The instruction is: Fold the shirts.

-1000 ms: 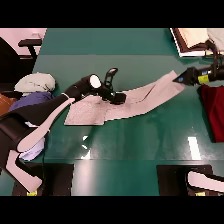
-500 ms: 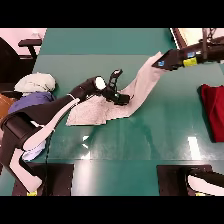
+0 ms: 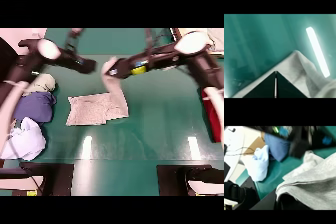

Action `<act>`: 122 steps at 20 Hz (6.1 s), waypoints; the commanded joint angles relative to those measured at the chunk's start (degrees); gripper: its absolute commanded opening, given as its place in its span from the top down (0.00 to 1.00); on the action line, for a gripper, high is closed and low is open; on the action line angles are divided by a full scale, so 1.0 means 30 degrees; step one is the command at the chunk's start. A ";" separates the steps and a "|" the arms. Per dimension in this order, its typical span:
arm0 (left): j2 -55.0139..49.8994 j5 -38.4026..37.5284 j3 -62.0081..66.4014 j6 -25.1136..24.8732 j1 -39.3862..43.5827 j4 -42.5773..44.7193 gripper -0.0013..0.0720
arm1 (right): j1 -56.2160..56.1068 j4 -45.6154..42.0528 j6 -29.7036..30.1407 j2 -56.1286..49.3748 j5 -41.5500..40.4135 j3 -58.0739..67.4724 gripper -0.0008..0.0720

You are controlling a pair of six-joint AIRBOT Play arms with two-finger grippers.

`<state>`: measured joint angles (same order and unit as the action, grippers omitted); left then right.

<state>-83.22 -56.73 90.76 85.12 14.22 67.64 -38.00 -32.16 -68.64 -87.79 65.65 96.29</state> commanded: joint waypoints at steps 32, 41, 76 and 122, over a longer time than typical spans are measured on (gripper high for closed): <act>0.0619 -0.2361 -0.8881 -0.3031 -0.4087 -0.2215 0.48 | 0.6003 -0.5705 -0.3330 0.1931 -0.0379 -0.9114 0.23; -0.0954 -0.1931 -0.8619 -0.2820 -0.3220 -0.2171 0.48 | 0.5989 -0.5690 -0.3330 0.2579 -0.0226 -0.9114 0.23; 0.4226 -0.2732 -0.7002 -0.3898 -0.3220 -0.5209 0.96 | 0.2069 0.1202 -0.1260 -0.6091 -0.2368 -0.6776 0.18; 0.4189 0.4379 -0.7002 -0.1545 0.5697 -0.5683 0.96 | 2.6214 -1.3340 -0.4612 0.0911 0.8684 0.5763 0.97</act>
<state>-70.63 -43.16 69.69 80.64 31.31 50.57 38.22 -69.01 -82.43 -85.12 84.27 113.43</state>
